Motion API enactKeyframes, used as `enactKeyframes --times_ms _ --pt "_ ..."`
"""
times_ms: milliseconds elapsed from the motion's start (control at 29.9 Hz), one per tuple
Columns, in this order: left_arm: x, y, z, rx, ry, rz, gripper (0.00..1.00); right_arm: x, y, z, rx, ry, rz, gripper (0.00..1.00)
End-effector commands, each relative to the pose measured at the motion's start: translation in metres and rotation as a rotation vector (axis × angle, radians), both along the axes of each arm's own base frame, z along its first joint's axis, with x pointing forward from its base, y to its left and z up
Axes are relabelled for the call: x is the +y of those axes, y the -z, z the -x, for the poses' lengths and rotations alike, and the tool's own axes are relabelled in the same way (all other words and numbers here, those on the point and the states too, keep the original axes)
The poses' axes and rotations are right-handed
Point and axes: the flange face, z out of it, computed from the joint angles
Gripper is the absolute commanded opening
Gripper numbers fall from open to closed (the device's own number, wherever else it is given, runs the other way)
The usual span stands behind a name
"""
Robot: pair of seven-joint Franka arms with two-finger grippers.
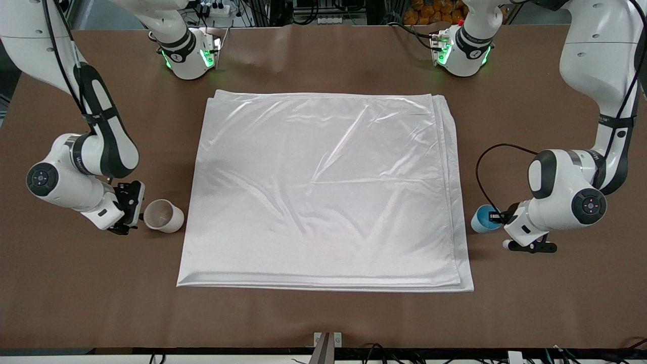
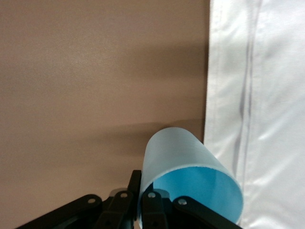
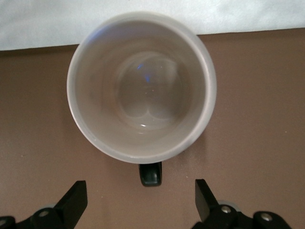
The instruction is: Place blue cup into white mug on cloth
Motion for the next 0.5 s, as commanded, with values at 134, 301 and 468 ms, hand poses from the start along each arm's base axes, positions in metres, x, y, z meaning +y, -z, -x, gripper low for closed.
enactKeyframes --times_ms 134,301,468 --pt "-0.017 -0.05 -0.005 0.012 -0.026 -0.029 0.0 -0.009 0.015 0.002 -0.014 -0.061 -0.003 1.0" --pt "-0.026 -0.077 -0.004 -0.006 -0.067 -0.043 0.0 -0.004 0.016 0.002 -0.011 -0.07 -0.005 1.0" --pt "-0.03 -0.106 -0.002 -0.025 -0.052 -0.053 0.0 0.0 0.018 0.003 -0.007 -0.071 -0.011 1.0"
